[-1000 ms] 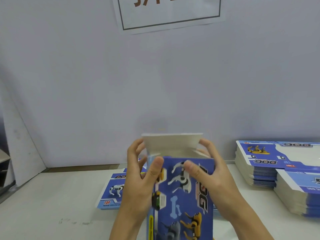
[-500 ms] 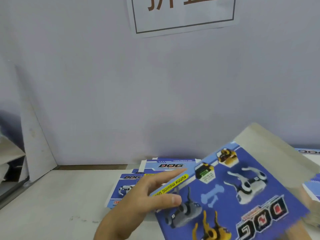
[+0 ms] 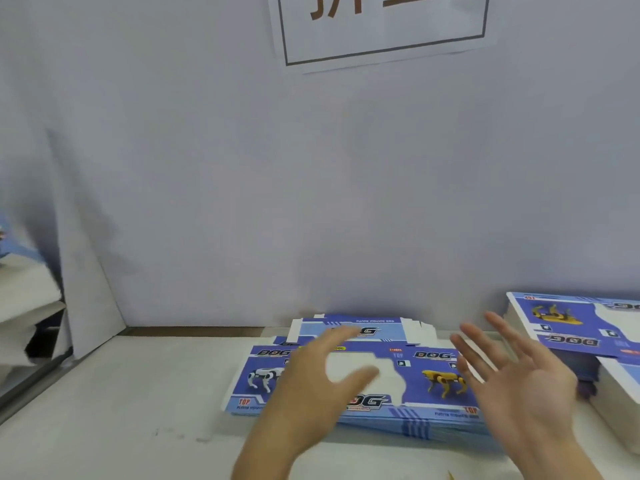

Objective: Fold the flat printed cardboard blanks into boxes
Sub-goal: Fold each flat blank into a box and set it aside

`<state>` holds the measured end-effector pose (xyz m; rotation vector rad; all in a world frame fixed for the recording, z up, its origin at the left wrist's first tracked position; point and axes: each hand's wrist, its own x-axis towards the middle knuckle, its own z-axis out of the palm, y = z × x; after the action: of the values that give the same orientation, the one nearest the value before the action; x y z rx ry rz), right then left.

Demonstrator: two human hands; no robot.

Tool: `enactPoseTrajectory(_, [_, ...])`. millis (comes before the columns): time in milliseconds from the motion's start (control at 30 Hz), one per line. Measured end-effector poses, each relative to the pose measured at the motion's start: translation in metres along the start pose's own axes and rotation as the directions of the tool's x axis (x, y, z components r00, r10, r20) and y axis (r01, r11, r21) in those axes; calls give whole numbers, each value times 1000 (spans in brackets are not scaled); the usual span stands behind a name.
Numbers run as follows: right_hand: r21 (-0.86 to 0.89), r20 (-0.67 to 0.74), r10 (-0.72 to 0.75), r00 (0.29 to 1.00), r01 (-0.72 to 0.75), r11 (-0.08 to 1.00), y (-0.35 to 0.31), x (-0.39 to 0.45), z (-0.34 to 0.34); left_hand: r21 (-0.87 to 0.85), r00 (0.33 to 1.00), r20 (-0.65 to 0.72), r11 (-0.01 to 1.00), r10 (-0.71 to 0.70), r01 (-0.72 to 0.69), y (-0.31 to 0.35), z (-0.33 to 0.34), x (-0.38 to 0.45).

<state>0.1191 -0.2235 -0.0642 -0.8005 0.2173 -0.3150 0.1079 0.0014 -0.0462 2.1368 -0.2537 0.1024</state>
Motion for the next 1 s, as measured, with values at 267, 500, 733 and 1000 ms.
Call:
enactPoseTrajectory(267, [-316,48,-32,998,46,948,9,1,6,509,959,123,846,-254,159,-31,23,7])
enactPoseTrajectory(500, [-480,167,-439,883,462,746,9,-7,16,566,997,42,824,-61,26,-27,21,9])
enactPoseTrajectory(733, [-627,316,-505,803,577,524,16,-23,37,352,808,-527,933,263,-74,-17,20,11])
enactPoseTrajectory(1000, [-302,364,-103,926,222,927,41,-22,53,153,886,-152,896,438,-416,21,41,9])
